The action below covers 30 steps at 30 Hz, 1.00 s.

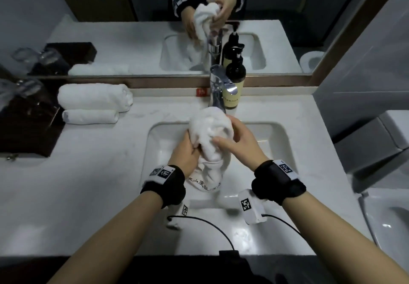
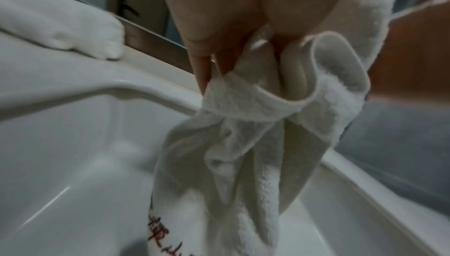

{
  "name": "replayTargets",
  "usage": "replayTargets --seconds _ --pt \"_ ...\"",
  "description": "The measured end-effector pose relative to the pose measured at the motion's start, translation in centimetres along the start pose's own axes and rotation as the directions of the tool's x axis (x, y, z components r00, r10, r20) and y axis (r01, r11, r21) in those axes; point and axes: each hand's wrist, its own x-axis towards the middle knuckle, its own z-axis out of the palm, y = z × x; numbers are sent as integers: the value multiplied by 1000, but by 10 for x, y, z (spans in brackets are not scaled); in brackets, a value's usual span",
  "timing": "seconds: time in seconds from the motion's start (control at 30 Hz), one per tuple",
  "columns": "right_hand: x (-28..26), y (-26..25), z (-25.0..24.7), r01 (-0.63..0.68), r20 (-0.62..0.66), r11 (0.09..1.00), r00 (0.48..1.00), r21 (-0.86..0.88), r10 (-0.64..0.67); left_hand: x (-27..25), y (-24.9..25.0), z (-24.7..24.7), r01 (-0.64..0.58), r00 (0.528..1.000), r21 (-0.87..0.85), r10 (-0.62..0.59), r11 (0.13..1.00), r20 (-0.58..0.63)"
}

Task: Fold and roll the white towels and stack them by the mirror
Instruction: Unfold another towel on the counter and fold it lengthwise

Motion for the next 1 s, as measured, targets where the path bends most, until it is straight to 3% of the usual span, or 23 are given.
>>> replayTargets --seconds 0.07,0.17,0.33,0.43,0.57,0.67,0.77,0.9,1.0 --pt "9 2 22 -31 117 994 992 -102 43 -8 -5 -24 20 995 -42 -24 999 -92" --pt "19 6 60 -46 229 993 971 -105 69 -23 -18 -61 56 984 7 -54 998 -172" --pt "37 -12 134 28 131 981 991 -190 -3 -48 -56 -126 134 960 123 -97 983 -263" --pt "48 -32 171 97 141 977 987 -188 -71 -50 -84 -167 177 932 89 -138 980 -336" --pt "63 -41 208 5 68 984 998 -180 7 -46 -133 -219 132 913 91 -85 987 -399" --pt "65 -33 231 -136 56 974 987 -181 148 -45 -176 -254 298 912 209 -213 931 -351" --pt "64 -17 254 -215 143 884 944 -415 297 -49 -205 -277 451 887 356 -366 819 -281" --pt "57 9 287 -193 117 619 898 -762 423 -50 -218 -287 210 976 412 -162 887 -148" --pt "43 25 304 -169 41 524 930 -835 366 -48 -223 -280 48 994 449 -88 892 68"
